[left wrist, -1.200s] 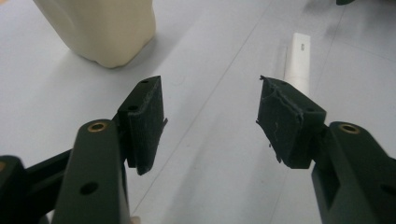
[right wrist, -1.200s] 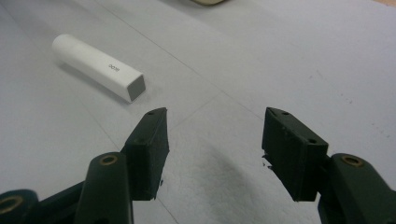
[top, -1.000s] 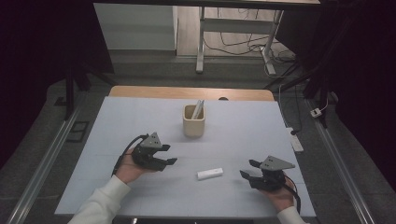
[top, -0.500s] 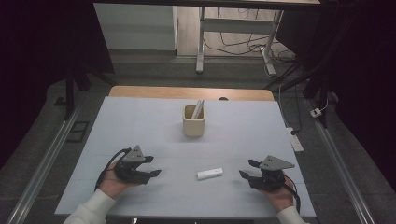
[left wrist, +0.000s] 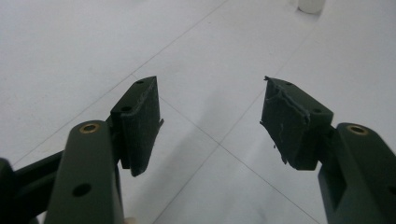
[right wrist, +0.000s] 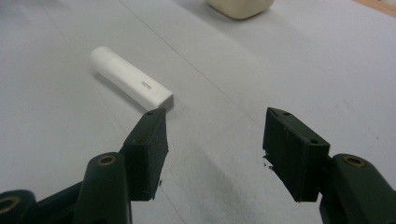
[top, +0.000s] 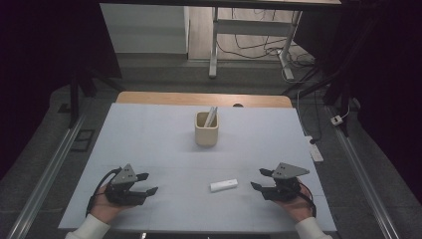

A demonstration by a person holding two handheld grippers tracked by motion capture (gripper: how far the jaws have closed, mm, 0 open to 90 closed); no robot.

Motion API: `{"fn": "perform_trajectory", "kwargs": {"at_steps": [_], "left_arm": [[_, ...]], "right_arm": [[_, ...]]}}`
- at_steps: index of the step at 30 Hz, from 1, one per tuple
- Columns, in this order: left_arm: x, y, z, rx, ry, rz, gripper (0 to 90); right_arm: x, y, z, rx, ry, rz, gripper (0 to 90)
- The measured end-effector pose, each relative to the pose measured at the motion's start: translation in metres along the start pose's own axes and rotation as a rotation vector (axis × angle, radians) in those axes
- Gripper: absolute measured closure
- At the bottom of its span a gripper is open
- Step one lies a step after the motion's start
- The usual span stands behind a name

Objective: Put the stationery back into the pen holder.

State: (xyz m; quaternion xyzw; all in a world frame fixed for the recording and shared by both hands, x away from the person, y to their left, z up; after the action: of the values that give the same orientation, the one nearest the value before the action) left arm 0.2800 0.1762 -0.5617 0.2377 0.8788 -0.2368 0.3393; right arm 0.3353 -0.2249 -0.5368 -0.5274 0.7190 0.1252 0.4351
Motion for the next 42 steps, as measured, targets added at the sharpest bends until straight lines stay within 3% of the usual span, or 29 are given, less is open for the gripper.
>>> {"fn": "perform_trajectory", "kwargs": {"at_steps": [7,12,32,42], "left_arm": [[-0.004,0.002,-0.002,-0.016,-0.029,-0.001,36.4],[-0.004,0.003,-0.001,-0.018,-0.024,-0.004,34.9],[-0.006,0.000,0.000,-0.029,-0.022,0.002,32.9],[-0.007,0.000,0.000,-0.028,-0.022,0.006,32.7]], "right_arm": [[-0.021,0.000,0.007,-0.058,0.023,-0.043,39.6],[-0.030,0.002,0.014,-0.092,0.053,-0.086,39.5],[-0.057,0.009,0.042,-0.228,0.117,-0.161,39.0],[-0.073,0.025,0.062,-0.312,0.169,-0.211,39.1]]}}
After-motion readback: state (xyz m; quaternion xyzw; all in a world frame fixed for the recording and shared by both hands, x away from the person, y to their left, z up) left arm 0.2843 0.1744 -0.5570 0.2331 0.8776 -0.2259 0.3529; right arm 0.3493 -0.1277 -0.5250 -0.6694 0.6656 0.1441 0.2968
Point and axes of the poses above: each handheld gripper's, and its own axes: z roughly forward along the jaws, x roughly out of its underside, y roughly to its left, the point moved 7 cm from there along z, roughly forward along the jaws, and after that the axes turned 15 degrees about -z, right-handed, at the moved point
